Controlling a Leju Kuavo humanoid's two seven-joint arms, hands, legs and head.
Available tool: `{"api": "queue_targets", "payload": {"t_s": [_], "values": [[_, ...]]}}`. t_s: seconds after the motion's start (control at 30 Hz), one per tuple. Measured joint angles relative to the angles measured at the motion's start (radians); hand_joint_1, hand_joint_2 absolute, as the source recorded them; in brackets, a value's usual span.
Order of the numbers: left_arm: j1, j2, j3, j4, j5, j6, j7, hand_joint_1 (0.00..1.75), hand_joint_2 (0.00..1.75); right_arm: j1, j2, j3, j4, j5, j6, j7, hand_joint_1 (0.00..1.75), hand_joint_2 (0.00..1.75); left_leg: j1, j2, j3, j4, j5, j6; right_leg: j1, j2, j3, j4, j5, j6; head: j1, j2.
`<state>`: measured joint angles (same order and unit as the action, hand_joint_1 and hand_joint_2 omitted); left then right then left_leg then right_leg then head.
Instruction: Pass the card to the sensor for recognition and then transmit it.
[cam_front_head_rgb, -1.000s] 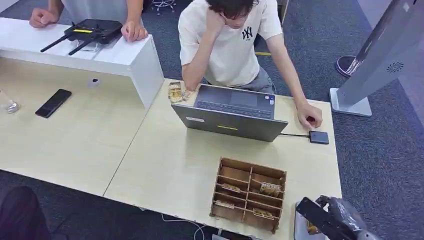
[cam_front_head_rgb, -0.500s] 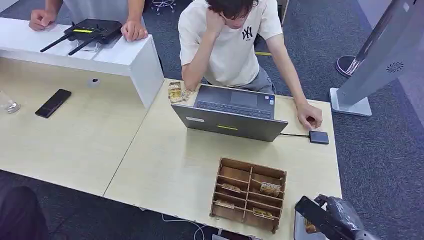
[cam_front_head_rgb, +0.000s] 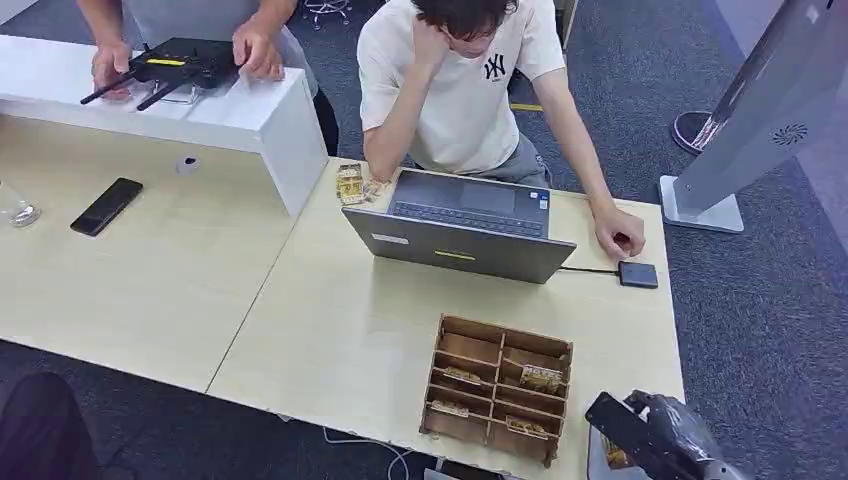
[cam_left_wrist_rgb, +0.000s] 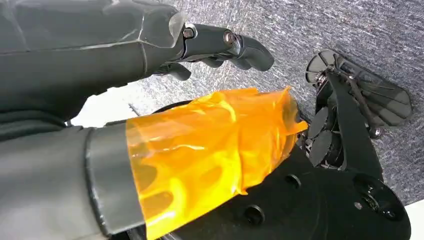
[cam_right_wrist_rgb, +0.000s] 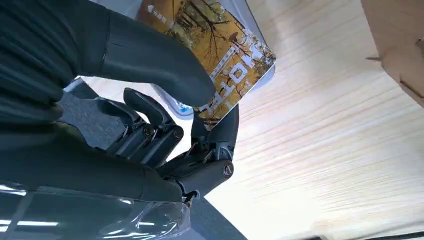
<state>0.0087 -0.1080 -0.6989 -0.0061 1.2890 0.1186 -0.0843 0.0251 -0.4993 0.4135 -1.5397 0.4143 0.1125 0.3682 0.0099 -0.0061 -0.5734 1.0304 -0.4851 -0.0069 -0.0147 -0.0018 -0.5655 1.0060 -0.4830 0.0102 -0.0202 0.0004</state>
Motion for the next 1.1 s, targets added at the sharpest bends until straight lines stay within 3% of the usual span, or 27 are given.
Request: {"api": "queue_targets", "payload": {"t_s": [1.1], "values": [[-0.001, 0.0, -0.018, 0.0, 0.01, 0.005, 0.0, 0.0, 0.0, -0.008, 0.029, 0.002, 0.041, 0.034, -0.021, -0.01, 1.75, 1.75, 0.0, 0.0, 0.0, 0.0, 0.0, 0.0, 0.0, 0.0, 0.001, 0.0, 0.0, 0.0, 0.0, 0.0]]}}
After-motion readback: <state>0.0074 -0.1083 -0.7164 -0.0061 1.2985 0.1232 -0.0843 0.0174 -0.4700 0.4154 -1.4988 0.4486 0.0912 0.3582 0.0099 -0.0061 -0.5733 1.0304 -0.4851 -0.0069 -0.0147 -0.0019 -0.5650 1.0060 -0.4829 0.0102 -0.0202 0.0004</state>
